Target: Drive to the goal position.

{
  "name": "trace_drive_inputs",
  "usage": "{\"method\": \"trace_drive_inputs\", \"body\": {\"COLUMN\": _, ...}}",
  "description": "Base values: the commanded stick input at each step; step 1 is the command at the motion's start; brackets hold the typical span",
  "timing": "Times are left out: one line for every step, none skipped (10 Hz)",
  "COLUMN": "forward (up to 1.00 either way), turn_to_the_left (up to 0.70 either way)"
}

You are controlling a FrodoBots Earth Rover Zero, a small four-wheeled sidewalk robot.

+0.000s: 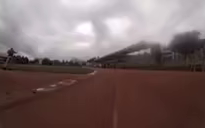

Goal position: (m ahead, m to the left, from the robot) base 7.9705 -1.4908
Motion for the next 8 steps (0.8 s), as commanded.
{"method": "trace_drive_inputs", "body": {"forward": 0.70, "turn_to_the_left": -0.32}}
{"method": "trace_drive_inputs", "body": {"forward": 0.70, "turn_to_the_left": -0.29}}
{"method": "trace_drive_inputs", "body": {"forward": 0.70, "turn_to_the_left": -0.27}}
{"method": "trace_drive_inputs", "body": {"forward": 0.70, "turn_to_the_left": -0.34}}
{"method": "trace_drive_inputs", "body": {"forward": 0.70, "turn_to_the_left": -0.31}}
{"method": "trace_drive_inputs", "body": {"forward": 0.70, "turn_to_the_left": 0.00}}
{"method": "trace_drive_inputs", "body": {"forward": 0.70, "turn_to_the_left": 0.00}}
{"method": "trace_drive_inputs", "body": {"forward": 0.70, "turn_to_the_left": 0.00}}
